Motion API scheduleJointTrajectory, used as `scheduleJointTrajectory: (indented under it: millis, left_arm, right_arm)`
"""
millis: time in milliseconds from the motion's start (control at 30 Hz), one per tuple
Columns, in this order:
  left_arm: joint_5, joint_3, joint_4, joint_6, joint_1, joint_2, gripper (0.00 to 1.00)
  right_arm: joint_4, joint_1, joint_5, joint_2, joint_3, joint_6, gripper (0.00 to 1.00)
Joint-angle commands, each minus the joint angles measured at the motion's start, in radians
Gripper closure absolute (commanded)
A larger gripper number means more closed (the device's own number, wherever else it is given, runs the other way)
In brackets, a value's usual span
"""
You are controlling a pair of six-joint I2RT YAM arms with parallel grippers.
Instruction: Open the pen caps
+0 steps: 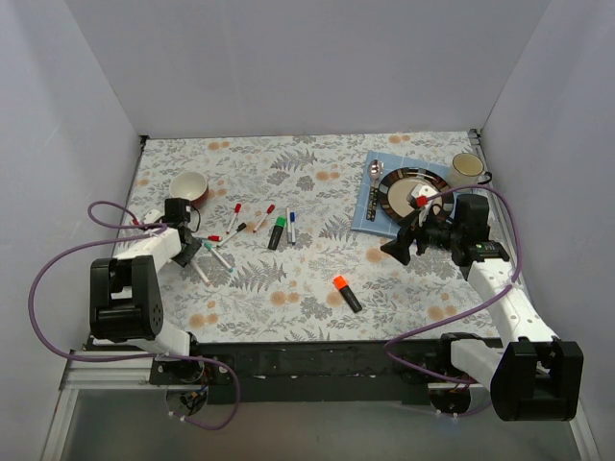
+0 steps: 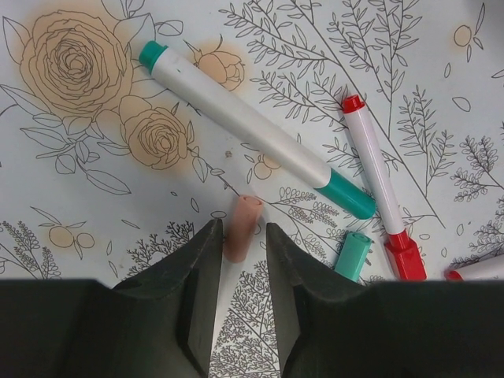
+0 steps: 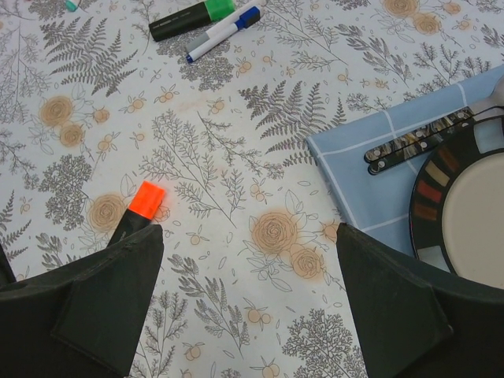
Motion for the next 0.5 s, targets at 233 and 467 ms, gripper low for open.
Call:
scheduleJointTrajectory:
  millis: [233,467]
  left_arm:
    - [-0.007,-0.003,-0.019,0.013,0.009,-0.02,0.92]
    - [0.066,-0.037,-0.03,0.013,0.008,-0.141,0.98]
  right_arm:
    - [-0.004,0.012,0.006,-0.013,0.053,-0.015,0.01]
    - [-0.004,0.015,-0.02,-0.011,0.05,-0.018,0.02]
